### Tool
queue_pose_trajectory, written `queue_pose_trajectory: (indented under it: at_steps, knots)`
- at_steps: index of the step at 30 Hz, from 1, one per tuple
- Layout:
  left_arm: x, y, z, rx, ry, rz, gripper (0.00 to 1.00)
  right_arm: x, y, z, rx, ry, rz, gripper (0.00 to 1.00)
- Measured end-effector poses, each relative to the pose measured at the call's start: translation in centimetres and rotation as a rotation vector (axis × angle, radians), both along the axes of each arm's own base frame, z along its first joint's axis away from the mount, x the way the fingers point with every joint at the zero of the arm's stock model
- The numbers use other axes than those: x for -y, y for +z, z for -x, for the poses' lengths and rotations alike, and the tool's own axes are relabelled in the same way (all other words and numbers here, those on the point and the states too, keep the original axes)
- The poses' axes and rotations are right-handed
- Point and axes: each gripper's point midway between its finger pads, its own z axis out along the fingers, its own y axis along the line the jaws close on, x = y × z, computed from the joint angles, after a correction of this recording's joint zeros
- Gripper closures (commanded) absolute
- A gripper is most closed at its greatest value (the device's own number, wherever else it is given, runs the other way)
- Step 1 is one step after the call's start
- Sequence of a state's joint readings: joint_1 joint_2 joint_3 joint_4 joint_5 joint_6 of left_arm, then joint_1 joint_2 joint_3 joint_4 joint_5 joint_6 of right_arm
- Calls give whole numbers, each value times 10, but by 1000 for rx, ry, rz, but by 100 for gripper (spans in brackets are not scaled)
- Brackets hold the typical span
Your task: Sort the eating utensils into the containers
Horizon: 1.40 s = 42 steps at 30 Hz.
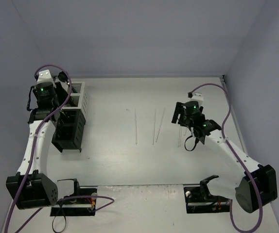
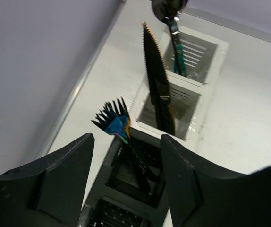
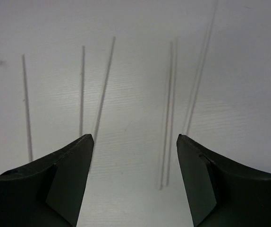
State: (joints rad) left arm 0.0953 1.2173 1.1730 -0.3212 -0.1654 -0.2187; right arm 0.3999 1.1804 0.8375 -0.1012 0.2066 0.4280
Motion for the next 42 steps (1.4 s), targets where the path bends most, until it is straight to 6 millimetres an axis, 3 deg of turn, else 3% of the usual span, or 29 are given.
queue_pose_trajectory:
  at_steps: [3, 7, 11, 14, 18, 23, 32, 36, 42]
  knots:
    - [26, 4, 6, 2, -80, 70, 33, 29, -19, -6, -63, -97, 12, 38]
    - [95, -3, 20, -40, -291, 160, 28, 52, -50, -7, -170, -168, 24, 45]
    - [164, -27, 50, -133, -511, 243, 25, 64, -79, -7, -272, -211, 26, 52]
    - [192, -48, 76, -215, -600, 285, 23, 68, -94, -14, -324, -222, 28, 60]
    - [209, -69, 97, -293, -646, 295, 22, 70, -110, -26, -372, -219, 31, 70]
    - [212, -81, 108, -337, -643, 310, 20, 70, -124, -34, -407, -215, 28, 72]
    - [218, -73, 113, -313, -654, 333, 18, 74, -138, -46, -428, -228, 12, 78]
    - [223, -69, 114, -309, -662, 344, 18, 74, -140, -49, -426, -228, 13, 99]
    - [233, -53, 114, -281, -691, 375, 18, 74, -139, -50, -420, -220, 21, 100]
